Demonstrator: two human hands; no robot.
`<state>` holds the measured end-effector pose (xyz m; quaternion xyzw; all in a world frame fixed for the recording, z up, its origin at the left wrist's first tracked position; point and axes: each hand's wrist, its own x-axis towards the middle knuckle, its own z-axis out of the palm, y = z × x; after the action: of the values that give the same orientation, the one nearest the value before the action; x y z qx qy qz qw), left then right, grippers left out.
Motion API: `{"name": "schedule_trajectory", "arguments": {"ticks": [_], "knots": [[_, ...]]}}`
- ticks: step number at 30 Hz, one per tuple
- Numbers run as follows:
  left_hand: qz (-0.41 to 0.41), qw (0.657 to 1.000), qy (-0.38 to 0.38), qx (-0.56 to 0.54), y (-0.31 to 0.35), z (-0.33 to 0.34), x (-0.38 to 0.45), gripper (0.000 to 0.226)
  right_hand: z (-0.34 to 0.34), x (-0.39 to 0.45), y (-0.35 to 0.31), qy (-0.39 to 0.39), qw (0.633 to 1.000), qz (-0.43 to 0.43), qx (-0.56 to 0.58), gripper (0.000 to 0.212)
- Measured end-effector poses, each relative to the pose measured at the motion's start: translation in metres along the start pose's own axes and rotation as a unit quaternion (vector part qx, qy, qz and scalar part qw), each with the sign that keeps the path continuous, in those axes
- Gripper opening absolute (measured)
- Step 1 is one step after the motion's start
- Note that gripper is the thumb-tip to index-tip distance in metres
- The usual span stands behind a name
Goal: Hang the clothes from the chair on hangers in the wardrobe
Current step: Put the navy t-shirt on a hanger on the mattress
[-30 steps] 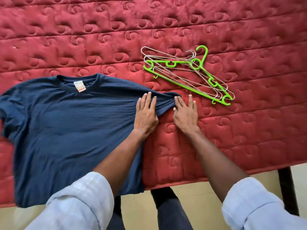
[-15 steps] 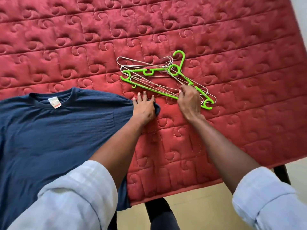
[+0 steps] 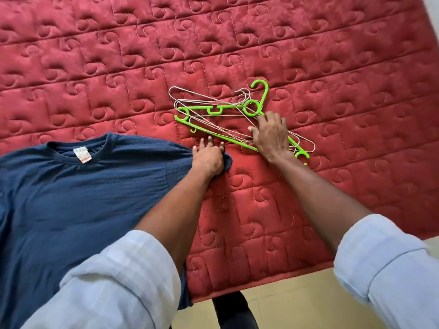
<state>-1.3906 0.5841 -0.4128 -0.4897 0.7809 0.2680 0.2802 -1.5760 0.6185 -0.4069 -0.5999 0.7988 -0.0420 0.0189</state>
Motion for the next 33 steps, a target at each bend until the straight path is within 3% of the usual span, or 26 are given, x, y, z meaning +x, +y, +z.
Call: {"name": "schedule_trajectory", "arguments": {"ticks": [3,6,10,16,19,22,24,26,29,31,33], "knots": [[0.001,1.000,0.006,-0.003,0.000,0.001,0.000,0.061,0.005,-0.008,-0.002,-0.018,0.999,-0.018,0.033,0.015],[0.002,1.000,0.009,-0.013,-0.001,0.002,0.000,0.059,0.000,-0.009,-0.007,-0.008,0.981,0.070,0.182,0.019],[0.005,1.000,0.011,-0.023,-0.001,0.002,-0.003,0.060,-0.023,-0.003,-0.019,-0.079,0.931,0.116,0.336,0.032],[0.036,0.997,0.031,-0.054,-0.008,0.000,-0.012,0.068,-0.041,-0.001,-0.035,-0.170,0.811,0.137,0.543,0.018],[0.074,0.969,0.132,-0.193,-0.025,0.007,-0.035,0.059,-0.049,-0.006,-0.038,-0.208,0.769,0.149,0.586,0.019],[0.051,0.881,0.375,-0.283,-0.055,0.026,-0.073,0.036,-0.058,-0.015,-0.049,-0.266,0.742,0.149,0.597,0.024],[-0.003,0.837,0.470,-0.282,-0.083,0.034,-0.093,0.034,-0.063,-0.020,-0.068,-0.324,0.727,0.133,0.591,0.024],[-0.045,0.818,0.494,-0.290,-0.116,0.035,-0.109,0.050,-0.066,-0.027,-0.094,-0.384,0.716,0.102,0.574,0.024],[-0.007,0.851,0.472,-0.230,-0.172,0.033,-0.129,0.073,-0.062,-0.031,-0.138,-0.476,0.697,0.057,0.533,0.022],[0.044,0.872,0.454,-0.178,-0.206,0.033,-0.141,0.071,-0.058,-0.034,-0.171,-0.514,0.683,0.039,0.518,0.022],[0.064,0.868,0.462,-0.172,-0.234,0.030,-0.150,0.066,-0.061,-0.036,-0.203,-0.539,0.657,0.030,0.527,0.022]]}}
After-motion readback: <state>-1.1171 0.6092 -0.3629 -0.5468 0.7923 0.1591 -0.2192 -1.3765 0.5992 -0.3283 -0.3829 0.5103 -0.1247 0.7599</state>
